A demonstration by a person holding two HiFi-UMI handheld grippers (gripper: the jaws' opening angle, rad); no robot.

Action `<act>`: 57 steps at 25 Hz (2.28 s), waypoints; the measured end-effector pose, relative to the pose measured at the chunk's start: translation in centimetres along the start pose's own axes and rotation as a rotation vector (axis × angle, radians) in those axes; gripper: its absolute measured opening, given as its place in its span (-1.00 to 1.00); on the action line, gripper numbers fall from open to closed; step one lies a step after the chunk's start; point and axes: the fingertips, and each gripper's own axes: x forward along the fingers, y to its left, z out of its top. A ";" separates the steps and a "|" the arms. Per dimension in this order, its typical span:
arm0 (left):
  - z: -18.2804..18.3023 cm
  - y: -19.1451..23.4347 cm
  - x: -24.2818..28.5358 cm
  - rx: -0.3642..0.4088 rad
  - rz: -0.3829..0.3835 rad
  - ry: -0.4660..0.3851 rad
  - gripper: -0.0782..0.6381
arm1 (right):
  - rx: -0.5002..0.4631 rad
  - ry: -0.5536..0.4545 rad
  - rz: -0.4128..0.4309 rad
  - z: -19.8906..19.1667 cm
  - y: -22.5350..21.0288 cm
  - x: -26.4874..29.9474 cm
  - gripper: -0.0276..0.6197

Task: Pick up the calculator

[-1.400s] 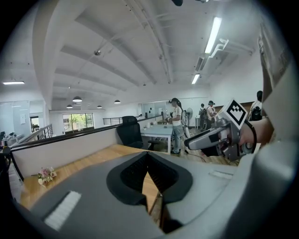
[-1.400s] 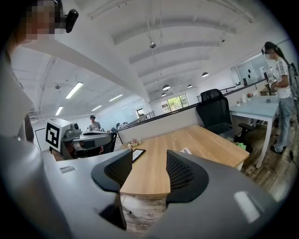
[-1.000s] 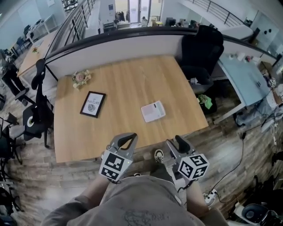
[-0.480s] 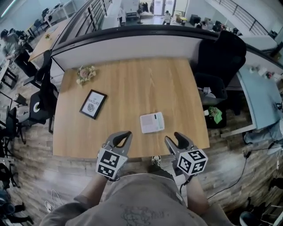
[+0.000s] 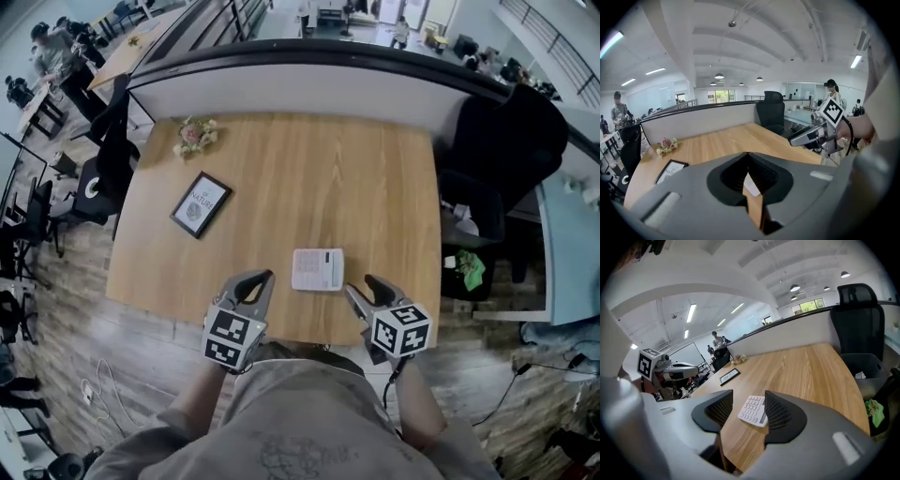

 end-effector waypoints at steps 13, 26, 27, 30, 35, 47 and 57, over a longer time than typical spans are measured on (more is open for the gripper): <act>-6.0 1.7 4.3 -0.077 0.039 0.136 -0.78 | 0.066 0.142 0.059 -3.4 -2.7 6.6 -0.24; -11.1 4.2 7.0 -0.094 -0.022 0.208 -0.78 | 0.191 0.213 -0.036 -7.7 -5.3 12.5 -0.24; -11.3 4.3 7.2 -0.097 -0.029 0.208 -0.78 | 0.206 0.212 -0.044 -7.9 -5.5 12.8 -0.24; -11.8 4.4 7.8 -0.083 -0.047 0.204 -0.78 | 0.253 0.202 -0.061 -8.2 -6.3 13.8 -0.25; -13.1 4.5 8.4 -0.091 -0.075 0.211 -0.78 | 0.405 0.178 -0.059 -9.4 -7.4 14.7 -0.48; -13.0 5.8 7.9 -0.091 -0.073 0.206 -0.78 | 0.512 0.141 0.012 -7.8 -5.5 14.2 -0.70; -7.6 7.4 4.3 -0.071 -0.023 0.099 -0.78 | 0.448 -0.017 0.049 1.3 -1.0 9.7 -0.71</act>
